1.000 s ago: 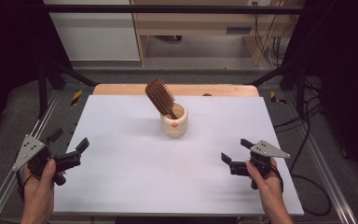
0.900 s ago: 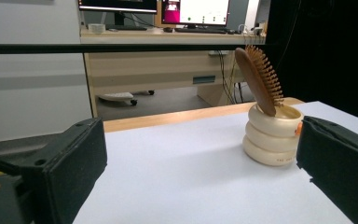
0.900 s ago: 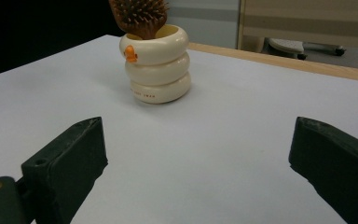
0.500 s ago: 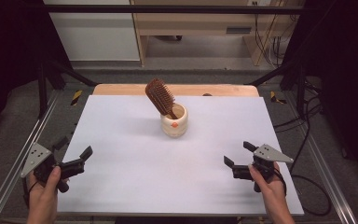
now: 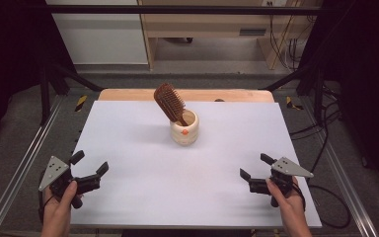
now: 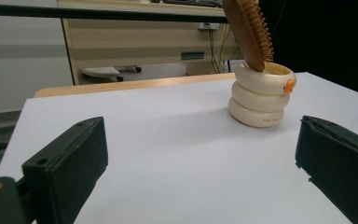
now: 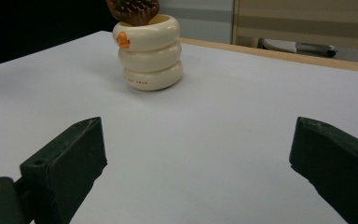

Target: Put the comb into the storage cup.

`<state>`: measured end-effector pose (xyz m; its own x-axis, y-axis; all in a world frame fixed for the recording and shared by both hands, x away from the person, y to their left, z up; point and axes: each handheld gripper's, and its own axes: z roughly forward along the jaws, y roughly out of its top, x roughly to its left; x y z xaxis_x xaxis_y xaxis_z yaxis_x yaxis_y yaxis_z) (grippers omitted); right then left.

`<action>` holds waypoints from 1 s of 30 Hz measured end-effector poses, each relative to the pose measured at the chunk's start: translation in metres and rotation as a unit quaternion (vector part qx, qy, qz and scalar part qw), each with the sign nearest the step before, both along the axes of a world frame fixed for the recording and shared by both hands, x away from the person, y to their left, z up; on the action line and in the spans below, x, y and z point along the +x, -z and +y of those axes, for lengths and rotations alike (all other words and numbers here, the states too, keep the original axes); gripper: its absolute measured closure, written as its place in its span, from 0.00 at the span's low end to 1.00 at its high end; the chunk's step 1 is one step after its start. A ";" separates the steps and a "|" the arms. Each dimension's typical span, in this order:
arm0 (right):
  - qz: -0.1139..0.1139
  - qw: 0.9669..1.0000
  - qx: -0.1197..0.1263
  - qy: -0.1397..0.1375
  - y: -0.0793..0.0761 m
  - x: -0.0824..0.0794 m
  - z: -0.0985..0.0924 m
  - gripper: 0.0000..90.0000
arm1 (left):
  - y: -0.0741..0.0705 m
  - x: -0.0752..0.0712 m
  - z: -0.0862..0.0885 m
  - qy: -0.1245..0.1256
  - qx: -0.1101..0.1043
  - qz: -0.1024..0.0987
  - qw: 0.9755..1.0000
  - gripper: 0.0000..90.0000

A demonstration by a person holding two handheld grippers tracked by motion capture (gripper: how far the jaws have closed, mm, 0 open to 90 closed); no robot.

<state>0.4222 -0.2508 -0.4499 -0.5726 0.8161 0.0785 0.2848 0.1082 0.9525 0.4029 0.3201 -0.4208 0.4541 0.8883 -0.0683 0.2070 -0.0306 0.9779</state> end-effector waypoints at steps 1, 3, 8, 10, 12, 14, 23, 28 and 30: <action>-0.001 1.000 0.001 0.000 0.000 0.000 0.000 0.04 | 0.001 0.000 -0.002 0.002 -0.002 0.001 1.000 0.03; -0.002 1.000 0.001 0.000 0.001 0.001 0.001 0.04 | 0.003 0.001 -0.005 0.007 -0.002 0.004 1.000 0.03; -0.002 1.000 0.000 -0.001 0.003 0.001 0.000 0.04 | 0.010 0.002 -0.014 0.023 0.000 0.016 1.000 0.02; -0.001 1.000 0.000 -0.001 0.004 0.001 0.000 0.04 | 0.012 0.003 -0.018 0.028 -0.001 0.018 0.999 0.02; -0.003 1.000 -0.003 -0.001 0.005 0.001 0.001 0.04 | 0.014 0.003 -0.022 0.032 -0.002 0.020 0.999 0.02; -0.003 1.000 -0.003 -0.001 0.006 0.001 0.001 0.04 | 0.016 0.004 -0.025 0.035 -0.002 0.023 0.999 0.02; -0.004 1.000 -0.005 -0.005 0.008 0.001 0.004 0.04 | 0.023 0.005 -0.041 0.051 -0.011 0.031 0.998 0.02; -0.004 1.000 -0.005 -0.009 0.009 0.001 0.005 0.04 | 0.025 0.004 -0.047 0.060 -0.009 0.032 0.998 0.02; -0.005 1.000 -0.006 -0.009 0.010 0.001 0.005 0.04 | 0.026 0.003 -0.048 0.061 -0.007 0.031 0.998 0.02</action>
<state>0.4236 -0.2458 -0.4598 -0.5882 0.8063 0.0626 0.2728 0.1249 0.9539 0.4063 0.2723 -0.4465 0.5526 0.8258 -0.1127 0.2631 -0.0445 0.9637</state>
